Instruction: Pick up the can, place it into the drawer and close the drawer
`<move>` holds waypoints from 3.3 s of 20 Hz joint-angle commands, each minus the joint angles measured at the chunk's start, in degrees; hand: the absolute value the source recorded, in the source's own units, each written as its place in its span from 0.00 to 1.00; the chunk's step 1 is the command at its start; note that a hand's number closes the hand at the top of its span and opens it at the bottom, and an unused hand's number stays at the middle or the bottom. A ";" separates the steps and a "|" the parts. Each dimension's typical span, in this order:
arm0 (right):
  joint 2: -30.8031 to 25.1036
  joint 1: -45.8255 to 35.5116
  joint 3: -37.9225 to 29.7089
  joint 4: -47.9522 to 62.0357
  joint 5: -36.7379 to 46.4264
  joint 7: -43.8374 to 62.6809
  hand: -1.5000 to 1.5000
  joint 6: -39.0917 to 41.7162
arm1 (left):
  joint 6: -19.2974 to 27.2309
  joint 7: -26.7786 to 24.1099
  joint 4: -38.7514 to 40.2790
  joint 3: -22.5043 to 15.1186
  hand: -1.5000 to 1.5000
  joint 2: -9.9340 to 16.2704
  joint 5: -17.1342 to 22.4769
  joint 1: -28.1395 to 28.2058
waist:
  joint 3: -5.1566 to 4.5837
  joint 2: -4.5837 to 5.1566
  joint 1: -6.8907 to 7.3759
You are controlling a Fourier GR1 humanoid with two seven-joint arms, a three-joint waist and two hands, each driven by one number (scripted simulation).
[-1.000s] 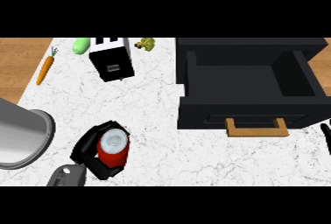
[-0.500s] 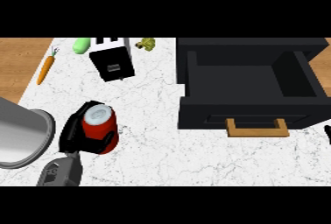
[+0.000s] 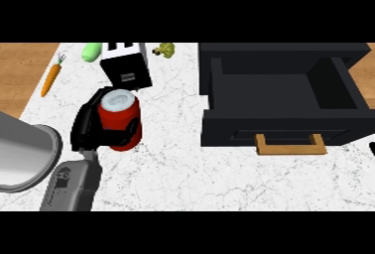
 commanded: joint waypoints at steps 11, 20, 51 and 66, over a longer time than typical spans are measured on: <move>-1.97 0.37 -4.58 -1.37 -4.47 0.51 0.00 1.34 | 13.72 18.24 -3.84 -12.53 1.00 -0.35 -1.18 -18.59 | 0.00 0.04 -0.43; -2.95 -4.06 -3.94 3.27 -2.63 0.58 0.00 1.09 | 27.94 23.40 4.06 -22.06 1.00 -0.35 -0.09 -36.40 | 0.02 0.25 -1.17; -2.04 -6.61 -2.22 1.46 -0.70 3.48 0.00 0.29 | 33.54 13.67 45.44 -30.73 1.00 -0.35 22.81 -66.65 | 0.09 0.92 -4.00; -3.05 -10.03 -1.43 4.54 -0.16 3.00 0.00 0.80 | 38.07 6.90 53.78 -38.92 1.00 -0.35 26.03 -67.08 | 0.17 1.62 -6.04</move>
